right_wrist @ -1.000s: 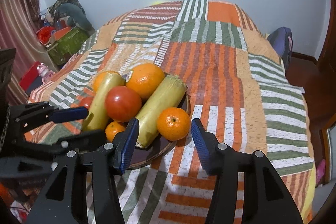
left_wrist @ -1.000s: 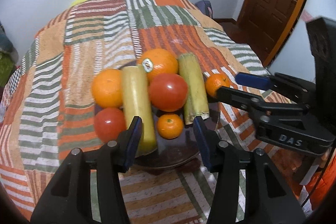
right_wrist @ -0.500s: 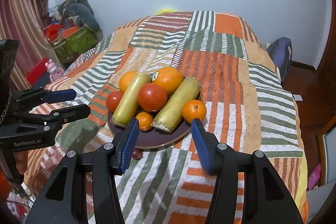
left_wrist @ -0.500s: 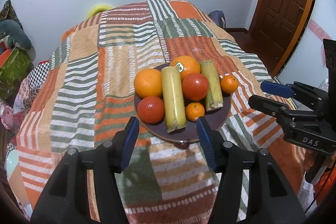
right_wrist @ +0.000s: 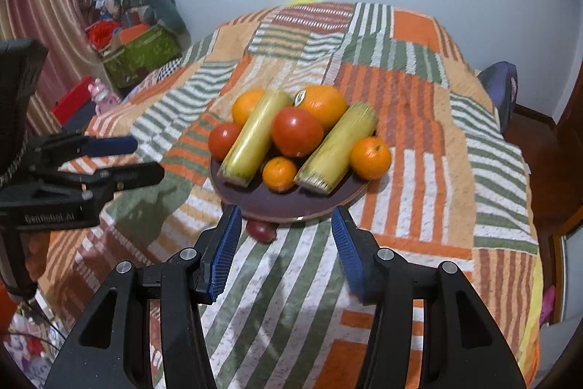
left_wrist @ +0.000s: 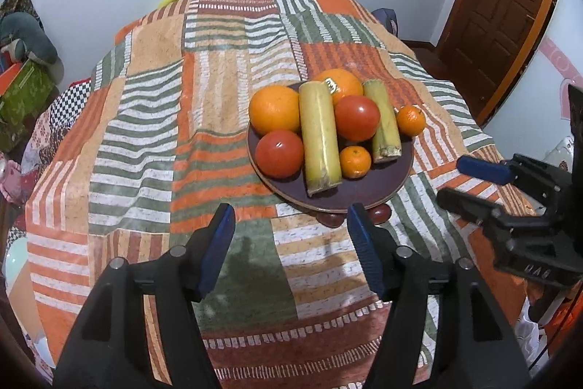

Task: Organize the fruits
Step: 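Grasp a dark red plum with the right tool while the left tool grasps another plum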

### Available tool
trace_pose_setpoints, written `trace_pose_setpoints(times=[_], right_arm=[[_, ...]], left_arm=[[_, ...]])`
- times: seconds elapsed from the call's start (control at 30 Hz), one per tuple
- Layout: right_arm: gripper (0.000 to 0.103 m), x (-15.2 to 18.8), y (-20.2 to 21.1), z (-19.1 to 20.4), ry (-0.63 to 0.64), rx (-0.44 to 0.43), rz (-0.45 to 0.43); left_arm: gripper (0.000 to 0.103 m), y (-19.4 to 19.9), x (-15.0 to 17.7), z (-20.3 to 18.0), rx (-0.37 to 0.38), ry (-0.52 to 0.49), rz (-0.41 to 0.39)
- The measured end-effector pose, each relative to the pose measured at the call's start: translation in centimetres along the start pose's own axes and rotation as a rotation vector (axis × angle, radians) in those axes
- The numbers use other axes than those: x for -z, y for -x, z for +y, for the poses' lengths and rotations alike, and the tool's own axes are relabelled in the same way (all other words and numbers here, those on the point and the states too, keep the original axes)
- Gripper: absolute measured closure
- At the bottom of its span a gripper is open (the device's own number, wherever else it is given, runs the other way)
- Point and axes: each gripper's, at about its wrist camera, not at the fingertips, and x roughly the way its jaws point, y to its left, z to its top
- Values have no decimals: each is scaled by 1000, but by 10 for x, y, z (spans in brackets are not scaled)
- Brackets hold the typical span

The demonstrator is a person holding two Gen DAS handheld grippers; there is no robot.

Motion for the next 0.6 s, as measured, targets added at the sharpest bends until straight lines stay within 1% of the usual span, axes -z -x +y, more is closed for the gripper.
trace_pose_setpoints(times=[0.17, 0.33, 0.5, 0.6], right_arm=[[55, 7, -18, 4, -10, -46, 57], [65, 14, -33, 11, 0, -71, 105], [71, 16, -46, 15, 14, -68, 135], [71, 18, -52, 16, 10, -71, 147]], left_arm=[[39, -10, 3, 2, -1, -10, 17], [39, -23, 5, 1, 13, -15, 42], [42, -29, 6, -4, 23, -33, 48], [42, -31, 7, -7, 22, -51, 52]])
